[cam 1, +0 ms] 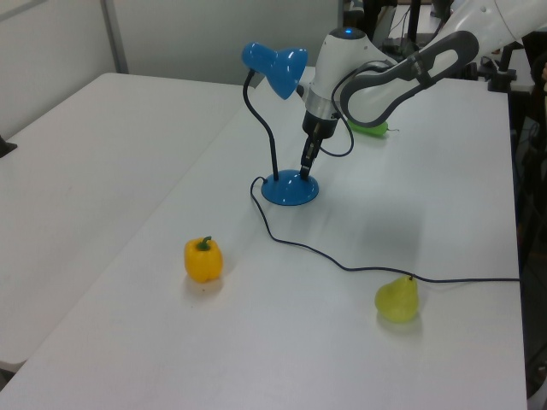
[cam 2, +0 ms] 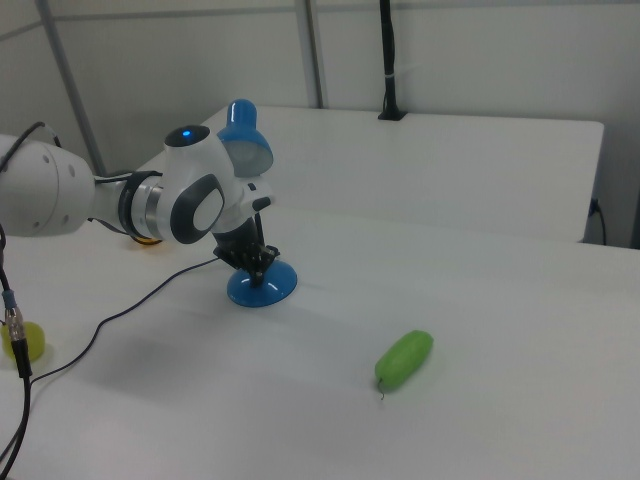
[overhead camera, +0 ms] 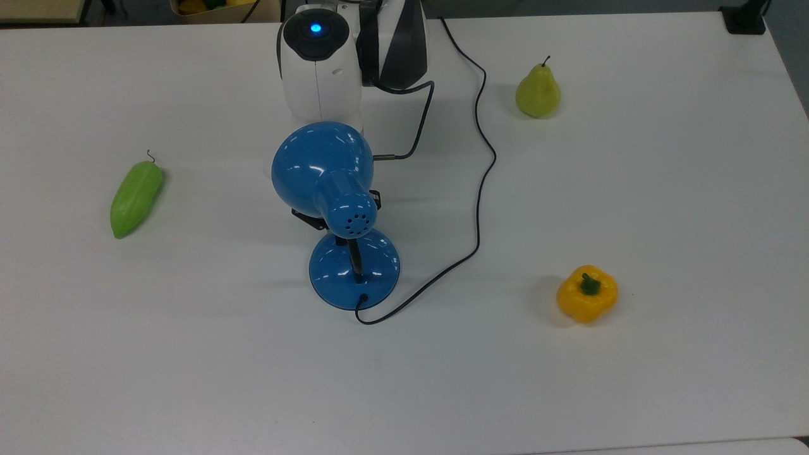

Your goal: Turn on desk lamp

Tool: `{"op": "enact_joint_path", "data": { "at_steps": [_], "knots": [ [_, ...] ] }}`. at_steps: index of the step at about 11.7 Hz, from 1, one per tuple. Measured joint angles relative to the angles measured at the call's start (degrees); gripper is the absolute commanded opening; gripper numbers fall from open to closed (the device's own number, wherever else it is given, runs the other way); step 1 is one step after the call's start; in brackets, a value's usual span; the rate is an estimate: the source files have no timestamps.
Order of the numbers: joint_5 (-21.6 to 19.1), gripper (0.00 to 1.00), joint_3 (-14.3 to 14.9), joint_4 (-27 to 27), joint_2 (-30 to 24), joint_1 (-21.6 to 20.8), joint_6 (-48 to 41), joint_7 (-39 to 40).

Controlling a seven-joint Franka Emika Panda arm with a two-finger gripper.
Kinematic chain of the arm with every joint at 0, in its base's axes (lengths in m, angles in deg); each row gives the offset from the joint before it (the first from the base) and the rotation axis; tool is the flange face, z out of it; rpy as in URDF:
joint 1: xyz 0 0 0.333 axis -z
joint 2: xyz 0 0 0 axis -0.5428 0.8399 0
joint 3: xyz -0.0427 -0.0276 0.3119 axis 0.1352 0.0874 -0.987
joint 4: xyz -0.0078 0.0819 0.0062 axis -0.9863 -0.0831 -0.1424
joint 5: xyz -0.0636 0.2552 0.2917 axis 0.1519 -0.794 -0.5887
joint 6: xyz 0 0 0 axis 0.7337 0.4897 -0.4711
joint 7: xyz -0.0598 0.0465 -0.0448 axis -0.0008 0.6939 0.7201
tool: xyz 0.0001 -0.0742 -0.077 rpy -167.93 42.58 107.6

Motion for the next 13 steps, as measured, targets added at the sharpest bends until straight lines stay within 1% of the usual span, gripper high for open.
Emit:
{"op": "enact_joint_path", "data": {
  "at_steps": [4,8,13],
  "knots": [
    [0.00,0.00,-0.03,-0.07,-0.09,-0.09,0.00,-0.23],
    [-0.07,0.00,-0.97,-0.11,-0.57,-0.20,0.00,-0.90],
    [-0.06,0.00,-1.01,0.06,-0.21,-0.24,0.05,-1.23]
  ]
}}
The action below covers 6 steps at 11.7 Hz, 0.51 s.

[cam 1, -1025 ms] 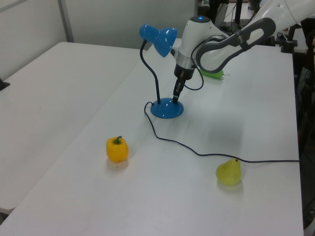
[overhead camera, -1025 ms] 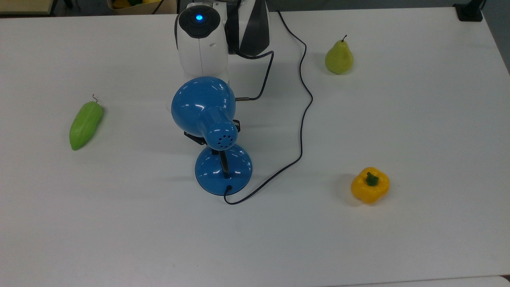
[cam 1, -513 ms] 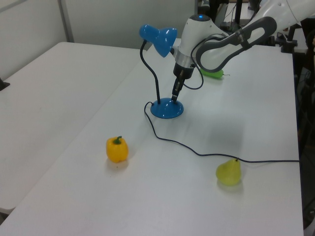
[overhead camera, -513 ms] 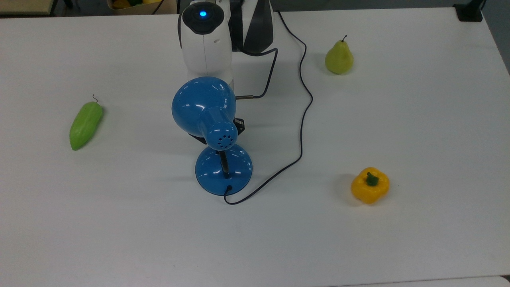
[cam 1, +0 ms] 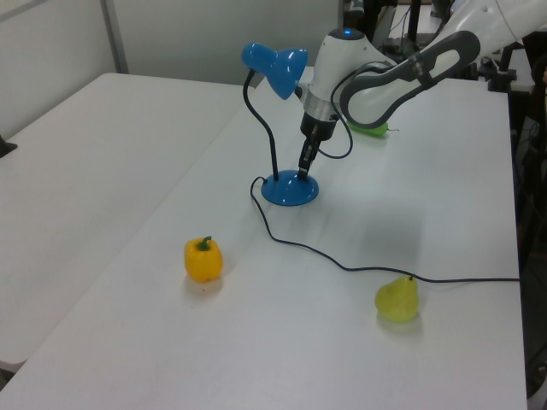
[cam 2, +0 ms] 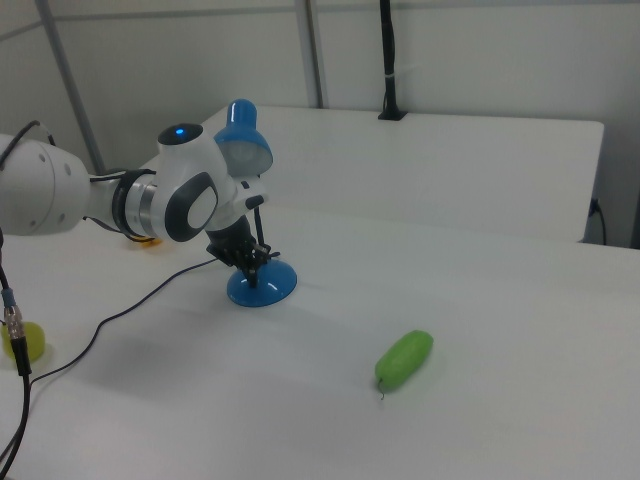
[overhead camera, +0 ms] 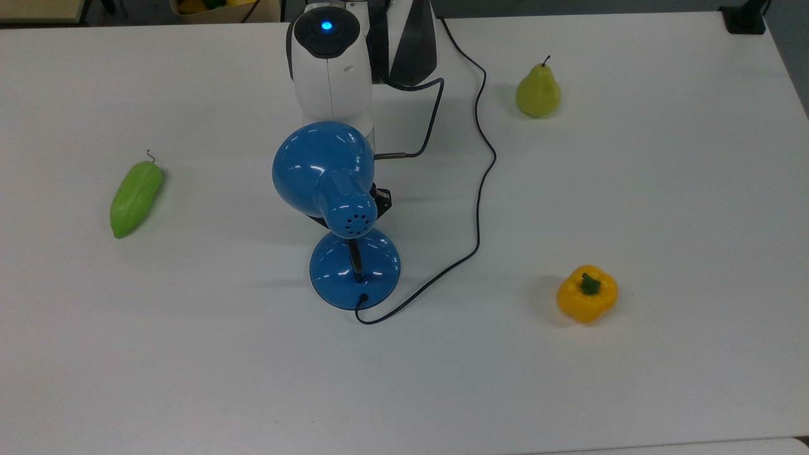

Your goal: Turn on desk lamp

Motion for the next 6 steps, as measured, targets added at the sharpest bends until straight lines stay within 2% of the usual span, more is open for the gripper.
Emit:
{"op": "enact_joint_path", "data": {
  "at_steps": [6],
  "knots": [
    [0.04,0.00,-0.01,0.75,0.10,-0.07,2.01,0.00]
  ]
}}
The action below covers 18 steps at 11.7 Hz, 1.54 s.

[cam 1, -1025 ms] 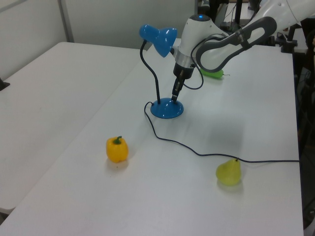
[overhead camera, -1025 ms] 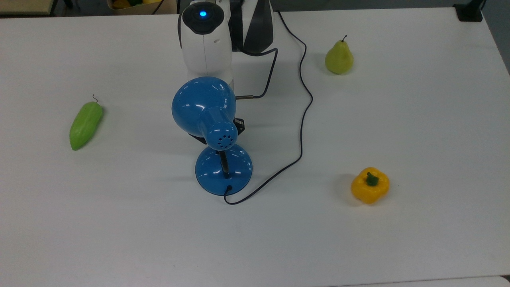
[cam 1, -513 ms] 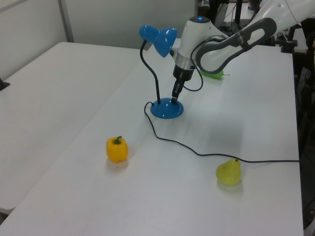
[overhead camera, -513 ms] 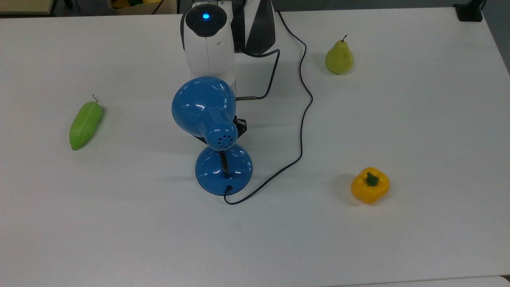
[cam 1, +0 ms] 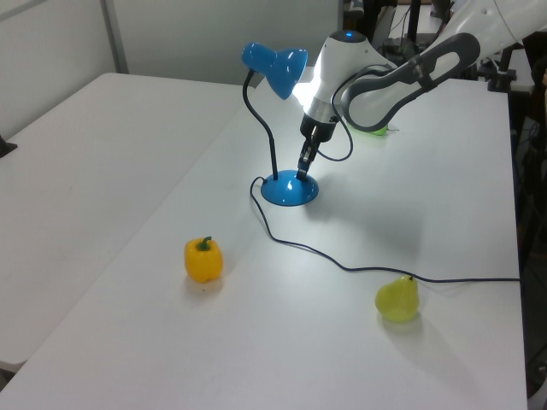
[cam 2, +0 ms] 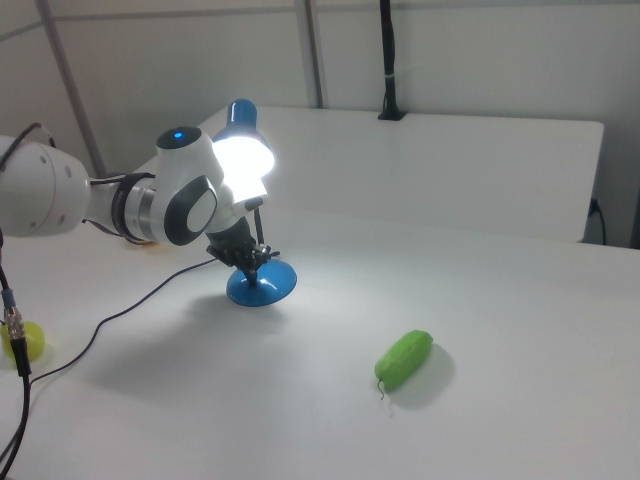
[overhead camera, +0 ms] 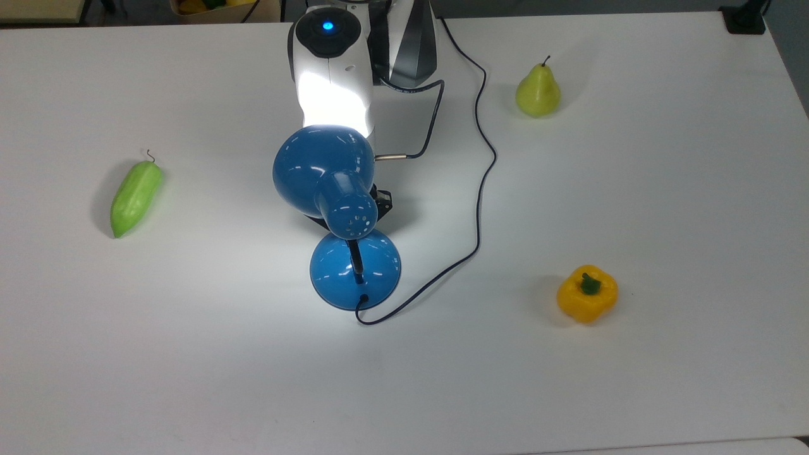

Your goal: Turn on desk lamp

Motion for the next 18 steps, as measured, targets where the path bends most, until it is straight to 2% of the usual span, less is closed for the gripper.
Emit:
{"op": "enact_joint_path", "data": {
  "at_steps": [5,6,7,8,9,10,12,15,18],
  "knots": [
    [0.00,0.00,-0.02,0.93,-0.96,-0.04,-0.07,0.00],
    [0.00,0.07,-0.04,1.43,-2.94,-0.05,-3.20,0.00],
    [0.00,0.34,-0.11,1.65,-5.78,-0.13,-8.93,0.00],
    [0.00,0.48,-0.21,1.81,-9.10,-0.45,-16.15,0.00],
    [0.00,0.69,-0.23,2.01,-11.14,-0.93,-20.89,0.00],
    [0.00,1.00,-0.25,2.32,-13.62,-1.82,-27.17,-0.02],
    [0.00,1.00,-0.25,2.52,-17.33,-2.92,-35.98,-0.03],
    [-0.01,1.00,-0.25,2.49,-25.78,-3.71,-49.09,-0.08],
    [-0.02,1.00,0.03,1.81,-32.57,-3.71,-55.37,-0.64]
  ]
}}
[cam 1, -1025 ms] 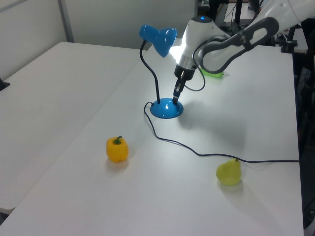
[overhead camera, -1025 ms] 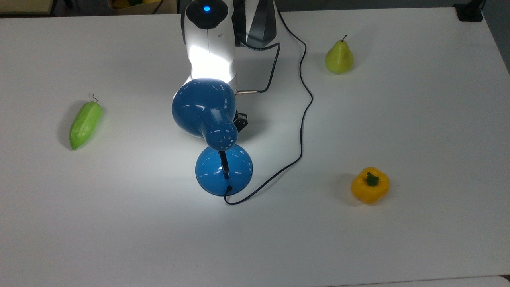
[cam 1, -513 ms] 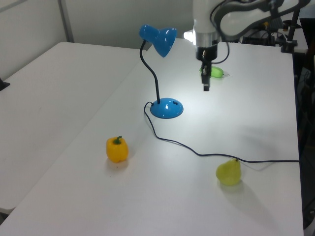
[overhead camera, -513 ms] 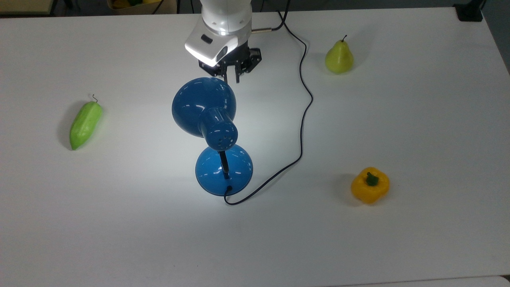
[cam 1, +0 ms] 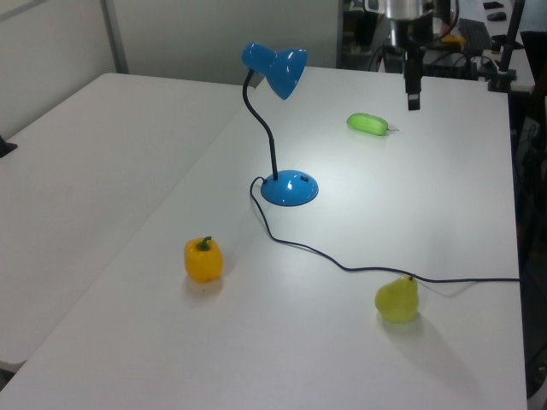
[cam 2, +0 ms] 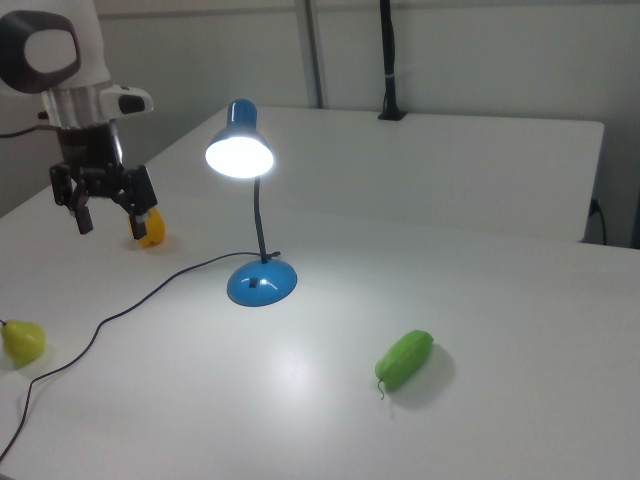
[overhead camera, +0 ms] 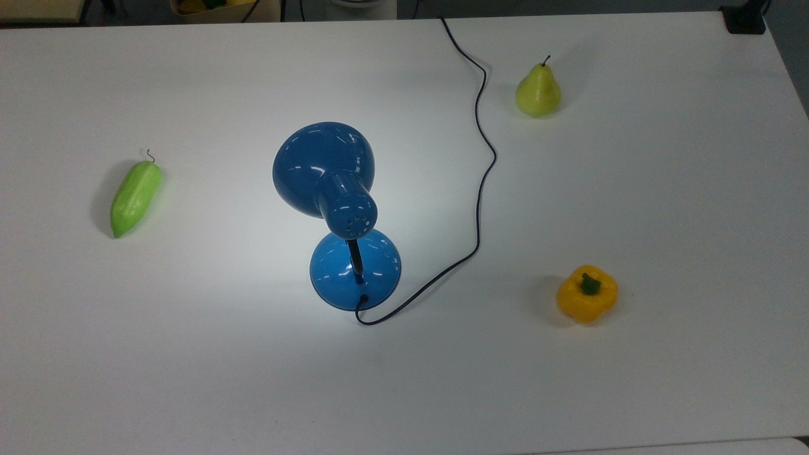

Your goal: Turn on desk lamp

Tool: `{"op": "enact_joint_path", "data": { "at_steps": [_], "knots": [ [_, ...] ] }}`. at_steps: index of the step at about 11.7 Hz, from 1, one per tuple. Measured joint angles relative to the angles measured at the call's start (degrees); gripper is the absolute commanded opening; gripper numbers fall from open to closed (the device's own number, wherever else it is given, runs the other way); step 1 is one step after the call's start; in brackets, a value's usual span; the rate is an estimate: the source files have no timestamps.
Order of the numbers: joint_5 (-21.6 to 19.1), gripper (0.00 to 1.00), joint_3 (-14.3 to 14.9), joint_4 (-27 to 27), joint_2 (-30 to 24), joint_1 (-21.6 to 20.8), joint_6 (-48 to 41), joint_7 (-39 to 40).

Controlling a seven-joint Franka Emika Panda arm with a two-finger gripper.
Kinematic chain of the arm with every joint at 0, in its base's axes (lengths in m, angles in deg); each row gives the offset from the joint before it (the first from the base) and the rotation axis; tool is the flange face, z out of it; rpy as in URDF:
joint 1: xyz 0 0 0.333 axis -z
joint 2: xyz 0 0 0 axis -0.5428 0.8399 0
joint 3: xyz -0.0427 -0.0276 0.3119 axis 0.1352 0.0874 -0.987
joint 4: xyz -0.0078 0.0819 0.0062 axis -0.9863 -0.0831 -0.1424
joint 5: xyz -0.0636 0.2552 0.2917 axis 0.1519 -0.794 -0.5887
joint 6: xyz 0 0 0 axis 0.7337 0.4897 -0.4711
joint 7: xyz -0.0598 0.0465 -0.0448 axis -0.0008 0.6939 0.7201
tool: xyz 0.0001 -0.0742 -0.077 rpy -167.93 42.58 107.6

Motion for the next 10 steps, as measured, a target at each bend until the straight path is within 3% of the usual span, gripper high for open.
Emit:
{"op": "enact_joint_path", "data": {
  "at_steps": [4,10],
  "knots": [
    [-1.66,1.00,3.47,-3.86,-1.60,0.11,-0.18,-7.40],
    [-1.74,1.00,4.88,-4.34,2.51,0.86,13.20,-7.63]
  ]
}}
